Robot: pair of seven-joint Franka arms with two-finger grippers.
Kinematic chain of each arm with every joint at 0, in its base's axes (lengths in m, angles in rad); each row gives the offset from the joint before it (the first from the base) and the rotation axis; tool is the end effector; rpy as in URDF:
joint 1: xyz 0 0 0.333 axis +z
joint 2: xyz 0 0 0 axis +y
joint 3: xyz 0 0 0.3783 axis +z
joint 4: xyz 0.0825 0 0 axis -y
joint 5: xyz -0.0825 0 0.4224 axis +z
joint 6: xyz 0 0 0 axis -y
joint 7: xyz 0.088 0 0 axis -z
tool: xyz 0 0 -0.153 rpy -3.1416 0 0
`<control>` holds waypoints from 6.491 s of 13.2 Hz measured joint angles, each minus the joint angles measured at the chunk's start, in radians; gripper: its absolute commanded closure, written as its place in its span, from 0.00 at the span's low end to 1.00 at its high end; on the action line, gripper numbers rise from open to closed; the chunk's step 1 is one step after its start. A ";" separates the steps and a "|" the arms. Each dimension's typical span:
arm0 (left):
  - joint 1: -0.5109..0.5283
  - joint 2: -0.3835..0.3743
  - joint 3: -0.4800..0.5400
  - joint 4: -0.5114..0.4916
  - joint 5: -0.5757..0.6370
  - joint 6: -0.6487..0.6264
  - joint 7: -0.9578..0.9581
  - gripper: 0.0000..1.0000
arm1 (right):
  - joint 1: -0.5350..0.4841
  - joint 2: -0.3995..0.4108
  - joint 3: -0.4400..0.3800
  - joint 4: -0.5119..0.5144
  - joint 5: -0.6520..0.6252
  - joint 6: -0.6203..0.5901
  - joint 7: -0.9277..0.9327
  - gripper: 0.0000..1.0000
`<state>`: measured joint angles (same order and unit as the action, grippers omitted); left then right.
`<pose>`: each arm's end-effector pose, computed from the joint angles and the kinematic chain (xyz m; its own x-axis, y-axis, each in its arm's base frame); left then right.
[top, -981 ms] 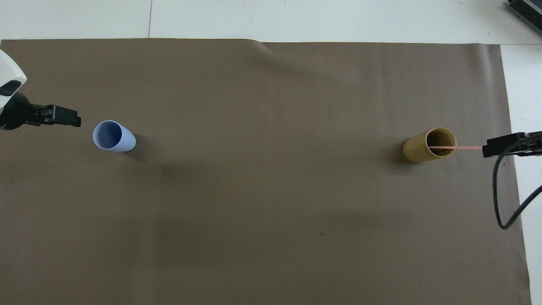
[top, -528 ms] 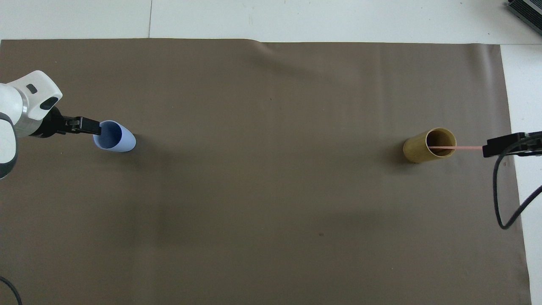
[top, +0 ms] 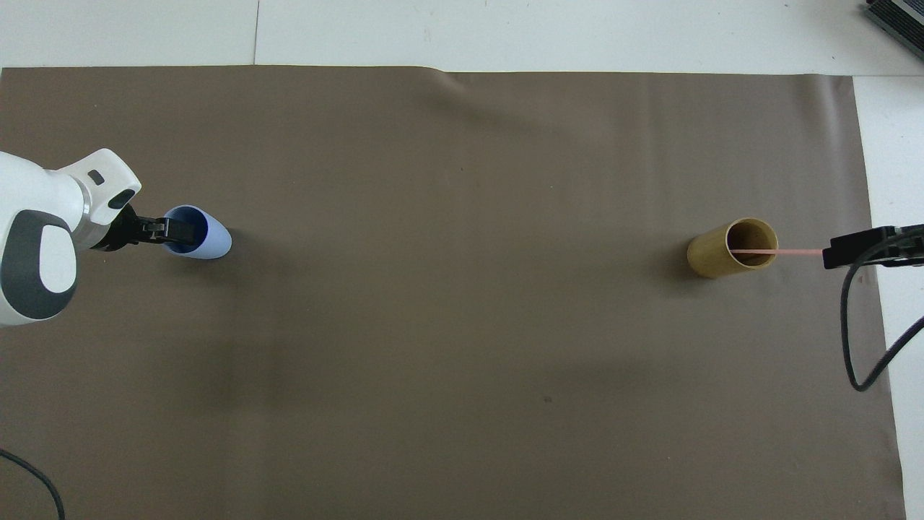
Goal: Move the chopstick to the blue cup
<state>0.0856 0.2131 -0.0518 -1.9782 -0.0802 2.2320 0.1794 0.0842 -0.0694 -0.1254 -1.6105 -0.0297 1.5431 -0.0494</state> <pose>0.6463 0.0175 0.3579 0.9942 -0.0942 0.0518 -0.0976 -0.9929 0.0680 0.5635 -0.0305 0.6580 1.0000 0.0077 0.0004 0.0076 -0.9997 0.0211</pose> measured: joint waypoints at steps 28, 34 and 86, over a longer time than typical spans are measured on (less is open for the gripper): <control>-0.712 -0.004 -0.030 0.024 0.030 -0.057 -0.822 1.00 | -0.024 0.198 0.001 -0.279 -0.272 0.384 -1.241 0.09; -0.735 0.001 -0.030 0.021 0.031 -0.056 -0.806 0.36 | -0.051 0.183 -0.003 -0.308 -0.276 0.351 -1.293 0.13; -0.154 -0.242 0.014 0.490 0.056 -0.763 -0.135 0.00 | 0.591 0.180 0.075 0.114 -0.017 -0.265 -0.378 1.00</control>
<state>-0.0686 -0.0288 -0.0380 -1.4880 -0.0244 1.4687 0.0446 0.6753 0.1106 -0.0504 -1.4968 -0.0464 1.2785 -0.4269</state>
